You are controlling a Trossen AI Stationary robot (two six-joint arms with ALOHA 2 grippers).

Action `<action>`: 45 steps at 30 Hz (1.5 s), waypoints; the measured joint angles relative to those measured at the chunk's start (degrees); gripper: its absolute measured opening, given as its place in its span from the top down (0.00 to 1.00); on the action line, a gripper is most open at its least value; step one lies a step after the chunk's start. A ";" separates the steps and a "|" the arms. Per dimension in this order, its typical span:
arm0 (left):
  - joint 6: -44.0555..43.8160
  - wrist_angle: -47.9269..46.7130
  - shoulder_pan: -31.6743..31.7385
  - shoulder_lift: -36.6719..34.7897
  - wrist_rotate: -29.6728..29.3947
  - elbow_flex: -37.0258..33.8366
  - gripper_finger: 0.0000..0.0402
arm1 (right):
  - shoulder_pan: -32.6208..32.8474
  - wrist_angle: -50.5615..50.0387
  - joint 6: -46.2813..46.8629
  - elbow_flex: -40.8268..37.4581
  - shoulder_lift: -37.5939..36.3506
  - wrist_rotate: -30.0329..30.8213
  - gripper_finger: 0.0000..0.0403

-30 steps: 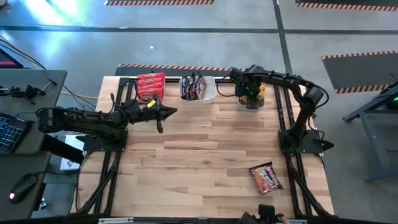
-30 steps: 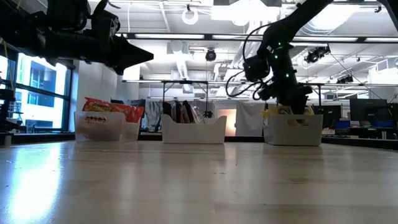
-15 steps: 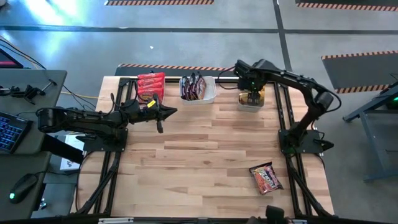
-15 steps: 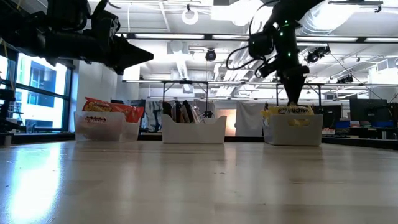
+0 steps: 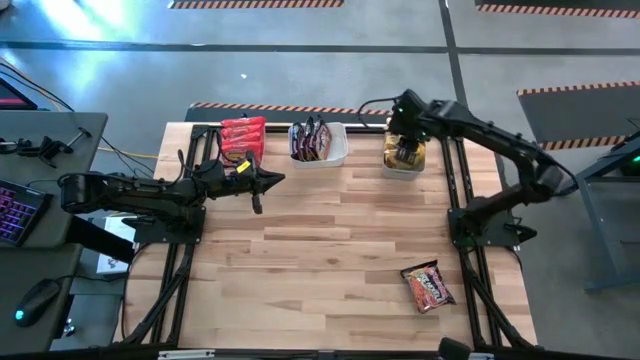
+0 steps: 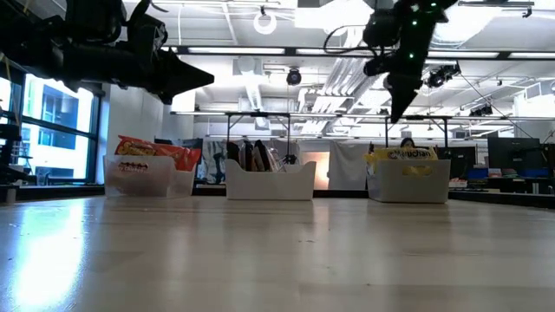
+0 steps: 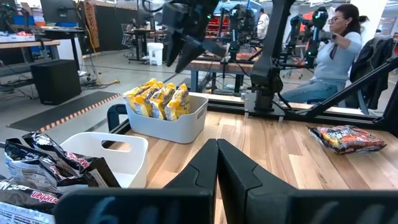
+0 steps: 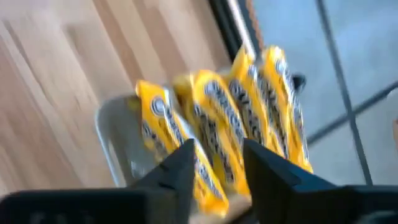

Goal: Sort Maruchan noodles
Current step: Put the black noodle pack into the white bin

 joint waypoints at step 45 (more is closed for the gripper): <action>-0.02 -0.02 0.00 0.00 0.00 0.02 1.00 | 21.02 54.15 15.98 -42.20 -31.58 -12.29 1.00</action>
